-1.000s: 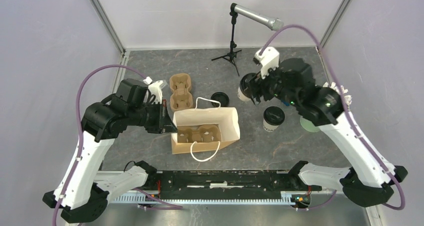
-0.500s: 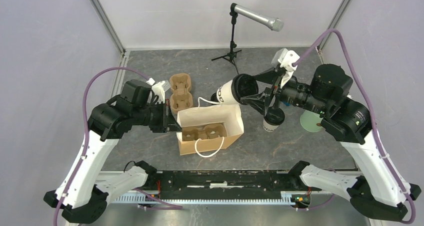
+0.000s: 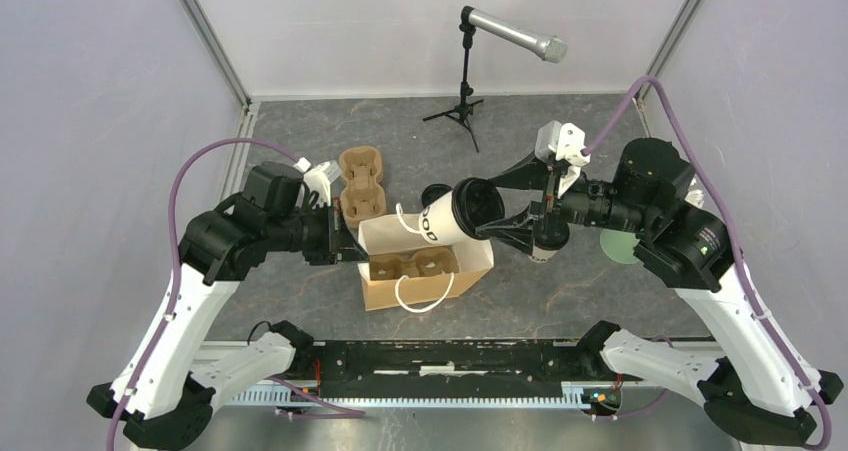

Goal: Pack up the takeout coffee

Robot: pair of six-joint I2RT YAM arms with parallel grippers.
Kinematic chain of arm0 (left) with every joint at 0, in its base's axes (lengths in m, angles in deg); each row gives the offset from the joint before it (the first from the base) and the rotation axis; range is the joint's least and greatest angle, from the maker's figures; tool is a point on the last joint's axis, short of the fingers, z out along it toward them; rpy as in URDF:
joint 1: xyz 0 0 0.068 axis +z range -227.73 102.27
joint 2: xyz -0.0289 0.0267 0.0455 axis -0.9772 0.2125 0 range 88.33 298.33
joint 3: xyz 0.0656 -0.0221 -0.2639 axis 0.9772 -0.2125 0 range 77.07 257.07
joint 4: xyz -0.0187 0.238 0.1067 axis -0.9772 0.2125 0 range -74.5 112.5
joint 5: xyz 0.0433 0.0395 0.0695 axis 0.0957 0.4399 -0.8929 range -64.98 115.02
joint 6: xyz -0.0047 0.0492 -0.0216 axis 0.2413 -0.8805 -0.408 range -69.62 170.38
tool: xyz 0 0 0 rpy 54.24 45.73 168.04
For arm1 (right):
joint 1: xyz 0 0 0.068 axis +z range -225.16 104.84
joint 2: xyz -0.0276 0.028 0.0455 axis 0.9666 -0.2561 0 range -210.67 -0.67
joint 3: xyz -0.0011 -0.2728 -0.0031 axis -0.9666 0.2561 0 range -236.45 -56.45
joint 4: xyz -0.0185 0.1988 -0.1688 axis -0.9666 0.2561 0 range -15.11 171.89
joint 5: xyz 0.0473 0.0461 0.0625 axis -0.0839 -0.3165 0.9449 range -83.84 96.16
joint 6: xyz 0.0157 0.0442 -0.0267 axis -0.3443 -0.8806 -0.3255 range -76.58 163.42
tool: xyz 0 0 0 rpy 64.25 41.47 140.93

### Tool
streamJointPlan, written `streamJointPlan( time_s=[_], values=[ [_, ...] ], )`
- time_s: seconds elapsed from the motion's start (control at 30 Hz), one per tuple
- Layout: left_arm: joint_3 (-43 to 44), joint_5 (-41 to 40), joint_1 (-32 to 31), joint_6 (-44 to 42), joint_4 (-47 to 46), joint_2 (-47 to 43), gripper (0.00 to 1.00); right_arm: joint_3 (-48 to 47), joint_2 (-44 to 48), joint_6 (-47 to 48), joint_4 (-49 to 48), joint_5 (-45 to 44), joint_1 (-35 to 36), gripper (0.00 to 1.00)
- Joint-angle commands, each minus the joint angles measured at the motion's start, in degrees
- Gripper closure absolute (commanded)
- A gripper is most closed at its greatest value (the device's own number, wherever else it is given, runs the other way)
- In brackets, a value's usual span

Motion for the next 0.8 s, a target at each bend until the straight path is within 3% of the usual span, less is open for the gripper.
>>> streamJointPlan(
  time_s=[0.0,0.17,0.47,0.77],
  values=[
    [-0.44,1.58,0.18,3.22,-3.63,-1.09,0.97,-4.04,0.51,-1.46,-4.08,1.33,0.18,0.31],
    [-1.0,1.38,0.25,2.65,-3.75,-1.41,0.97,-7.17,-1.32,-2.09,-4.45,4.04,0.18,0.31],
    [-1.73,3.27,0.23,0.7,-5.92,-1.32,0.96,-1.13,-1.11,-4.1,-8.31,7.47,0.31,0.31],
    [-4.53,10.55,0.25,-1.11,-13.11,0.09,0.95,3.18,-1.98,3.61,-2.52,2.37,3.82,0.31]
  ],
)
